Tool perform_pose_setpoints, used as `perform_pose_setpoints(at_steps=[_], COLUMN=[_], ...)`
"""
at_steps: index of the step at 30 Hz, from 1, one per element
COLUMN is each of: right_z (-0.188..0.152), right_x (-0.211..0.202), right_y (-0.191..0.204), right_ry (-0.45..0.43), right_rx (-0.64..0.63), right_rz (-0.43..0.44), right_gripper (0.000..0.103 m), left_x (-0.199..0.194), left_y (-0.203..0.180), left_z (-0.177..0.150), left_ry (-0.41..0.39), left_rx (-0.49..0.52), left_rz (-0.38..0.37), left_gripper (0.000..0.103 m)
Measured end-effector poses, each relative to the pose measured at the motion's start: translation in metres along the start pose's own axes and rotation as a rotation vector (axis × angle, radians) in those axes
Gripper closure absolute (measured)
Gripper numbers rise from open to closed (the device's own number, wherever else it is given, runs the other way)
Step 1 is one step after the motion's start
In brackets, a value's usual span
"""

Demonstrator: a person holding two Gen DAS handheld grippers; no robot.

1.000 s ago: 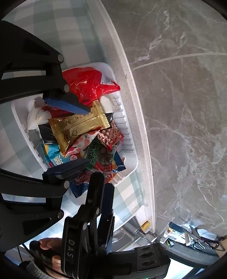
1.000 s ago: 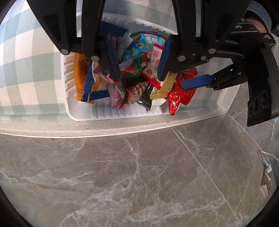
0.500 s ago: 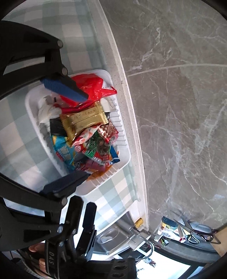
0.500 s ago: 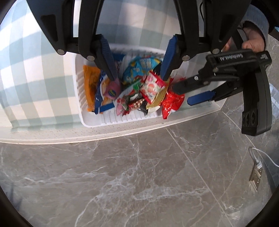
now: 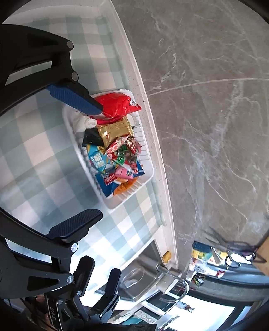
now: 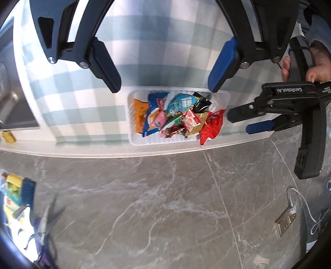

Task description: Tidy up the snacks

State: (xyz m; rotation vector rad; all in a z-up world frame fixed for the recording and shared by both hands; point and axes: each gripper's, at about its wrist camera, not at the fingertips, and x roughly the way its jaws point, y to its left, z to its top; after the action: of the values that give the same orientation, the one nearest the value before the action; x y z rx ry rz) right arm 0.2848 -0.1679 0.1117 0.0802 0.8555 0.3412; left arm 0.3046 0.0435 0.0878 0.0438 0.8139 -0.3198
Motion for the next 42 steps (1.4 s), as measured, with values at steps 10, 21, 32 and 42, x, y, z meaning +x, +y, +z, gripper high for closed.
perform_pose_setpoints(at_steps=[10, 21, 32, 42], right_z=[-0.028, -0.053, -0.064, -0.069], right_x=[-0.046, -0.08, -0.1, -0.105], right_y=[0.002, 0.004, 0.003, 0.004], right_ry=[-0.044, -0.063, -0.08, -0.083], right_rx=[0.021, 0.04, 0.053, 0.056], right_rz=[-0.037, -0.06, -0.075, -0.072], right_gripper=[0.012, 0.012, 0.012, 0.011], left_x=[-0.045, -0.075, -0.09, -0.093], left_y=[-0.031, -0.055, -0.071, -0.072], left_z=[-0.018, -0.024, -0.028, -0.028], left_ry=[-0.026, -0.062, -0.077, -0.078], left_rx=[0.043, 0.085, 0.107, 0.107], left_rz=[0.004, -0.009, -0.021, -0.022], left_gripper=[0.009, 0.009, 0.009, 0.009])
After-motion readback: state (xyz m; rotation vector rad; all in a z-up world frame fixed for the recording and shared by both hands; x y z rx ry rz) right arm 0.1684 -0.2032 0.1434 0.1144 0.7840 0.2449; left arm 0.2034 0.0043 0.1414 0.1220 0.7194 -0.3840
